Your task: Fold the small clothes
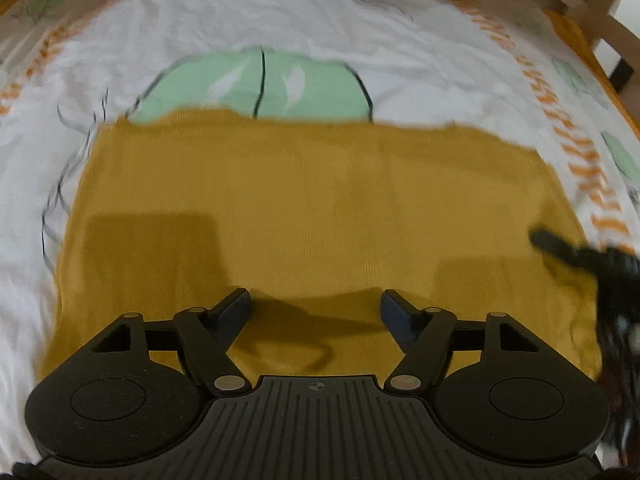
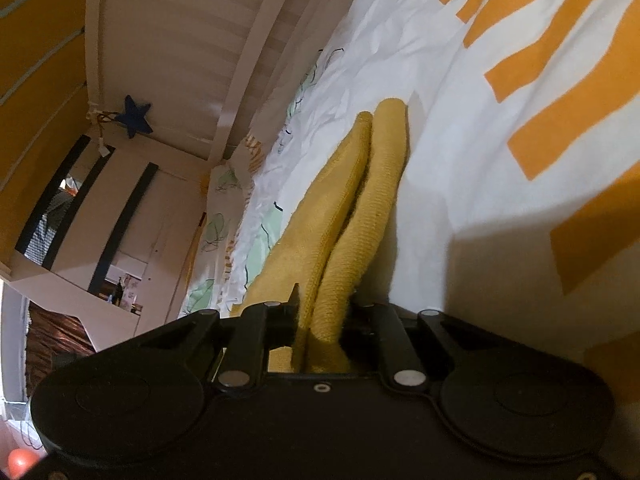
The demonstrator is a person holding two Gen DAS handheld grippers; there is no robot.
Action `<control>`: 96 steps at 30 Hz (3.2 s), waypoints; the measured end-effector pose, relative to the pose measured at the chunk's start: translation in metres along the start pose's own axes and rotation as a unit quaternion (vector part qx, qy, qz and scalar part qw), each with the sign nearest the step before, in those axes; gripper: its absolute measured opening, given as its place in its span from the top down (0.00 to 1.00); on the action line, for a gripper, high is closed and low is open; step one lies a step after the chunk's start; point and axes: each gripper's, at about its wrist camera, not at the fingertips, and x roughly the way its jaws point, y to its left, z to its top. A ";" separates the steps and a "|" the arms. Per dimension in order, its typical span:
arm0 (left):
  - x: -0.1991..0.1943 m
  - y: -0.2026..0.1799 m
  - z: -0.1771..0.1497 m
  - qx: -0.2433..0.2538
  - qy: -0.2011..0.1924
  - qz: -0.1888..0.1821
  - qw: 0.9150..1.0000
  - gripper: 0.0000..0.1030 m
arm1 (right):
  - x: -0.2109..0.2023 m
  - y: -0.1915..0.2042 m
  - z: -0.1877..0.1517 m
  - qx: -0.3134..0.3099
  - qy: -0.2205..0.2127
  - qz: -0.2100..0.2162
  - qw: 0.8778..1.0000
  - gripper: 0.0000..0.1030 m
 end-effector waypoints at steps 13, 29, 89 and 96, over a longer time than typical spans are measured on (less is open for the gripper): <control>-0.019 0.013 -0.029 0.044 -0.060 0.000 0.997 0.32 | -0.003 -0.003 0.000 0.001 -0.009 0.018 1.000 0.80; -0.055 0.146 -0.003 -0.043 -0.092 -0.027 0.994 0.32 | 0.012 0.074 0.000 -0.078 0.000 -0.200 0.977 0.77; -0.044 0.186 0.004 -0.099 -0.062 -0.167 0.979 0.32 | 0.119 0.249 -0.220 -0.600 0.060 -0.231 0.764 0.16; -0.024 0.167 0.024 -0.095 -0.016 -0.199 0.975 0.32 | 0.123 0.243 -0.235 -0.657 0.090 -0.228 0.713 0.33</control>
